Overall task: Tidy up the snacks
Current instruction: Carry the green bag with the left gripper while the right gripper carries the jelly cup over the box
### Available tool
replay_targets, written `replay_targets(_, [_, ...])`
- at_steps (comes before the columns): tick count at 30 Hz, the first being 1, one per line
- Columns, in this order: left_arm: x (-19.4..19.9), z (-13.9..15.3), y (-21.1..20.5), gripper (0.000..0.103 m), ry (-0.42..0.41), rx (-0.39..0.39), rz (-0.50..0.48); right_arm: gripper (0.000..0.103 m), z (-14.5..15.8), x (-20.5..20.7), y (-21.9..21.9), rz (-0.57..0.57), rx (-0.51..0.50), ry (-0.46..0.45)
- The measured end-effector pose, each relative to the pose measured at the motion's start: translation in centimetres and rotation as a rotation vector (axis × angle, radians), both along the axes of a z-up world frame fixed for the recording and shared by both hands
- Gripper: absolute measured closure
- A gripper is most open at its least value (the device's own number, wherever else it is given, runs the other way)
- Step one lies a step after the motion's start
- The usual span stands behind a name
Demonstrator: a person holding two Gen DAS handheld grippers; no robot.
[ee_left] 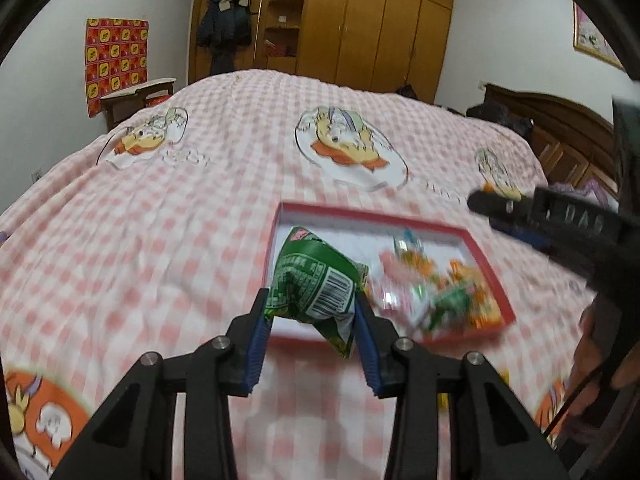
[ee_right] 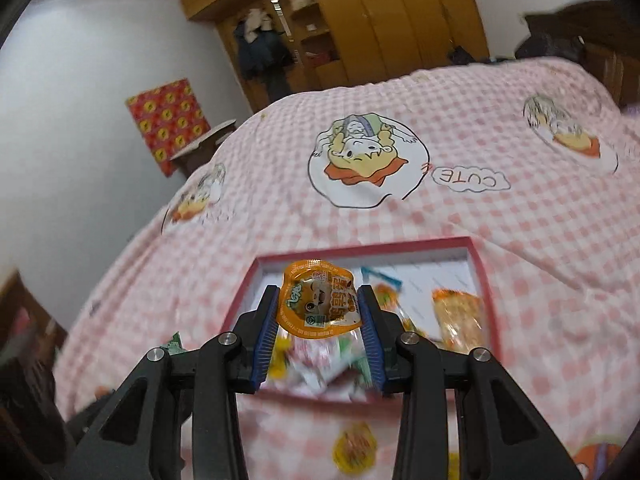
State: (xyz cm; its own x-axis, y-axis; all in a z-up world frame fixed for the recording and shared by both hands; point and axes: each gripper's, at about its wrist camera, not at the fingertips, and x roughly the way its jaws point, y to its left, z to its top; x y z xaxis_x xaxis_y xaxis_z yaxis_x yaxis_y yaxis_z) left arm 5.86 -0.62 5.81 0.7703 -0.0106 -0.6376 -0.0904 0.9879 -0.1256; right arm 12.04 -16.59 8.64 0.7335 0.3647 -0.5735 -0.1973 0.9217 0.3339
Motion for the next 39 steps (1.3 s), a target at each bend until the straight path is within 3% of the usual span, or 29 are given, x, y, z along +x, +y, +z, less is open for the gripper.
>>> replay_targets(6, [3.9,-0.6,1.1,0.062,-0.036,0.018,0.013,0.063,-2.9,2.7,-1.3,-0.049,-0.014,-0.014])
replay_targets(9, [4.9,-1.8,2.0,0.062,-0.045,0.013,0.024,0.063,-4.4,2.6,-1.5,-0.052,-0.07,-0.057])
replay_targets(13, [6.1,-3.3,2.3,0.062,-0.031,0.035,0.018,0.063,-6.1,3.1,-1.8,-0.101,-0.148,-0.025])
replay_targets(16, [7.0,-3.9,2.0,0.062,-0.017,0.039,0.008,0.063,-6.2,3.2,-2.0,-0.097,-0.212,-0.02])
replay_targets(26, [7.7,-5.5,-0.5,0.061,0.001,0.11,-0.058,0.063,-7.8,4.3,-3.4,-0.079,-0.198,0.028])
replay_targets(36, [7.3,-5.4,-0.3,0.058,-0.023,0.068,-0.083,0.058,-8.1,4.1,-1.5,-0.021,-0.24,0.0])
replay_targets(39, [7.1,-5.1,-0.3,0.052,-0.038,0.049,-0.099,0.056,-8.1,4.1,-1.5,-0.03,-0.244,-0.005])
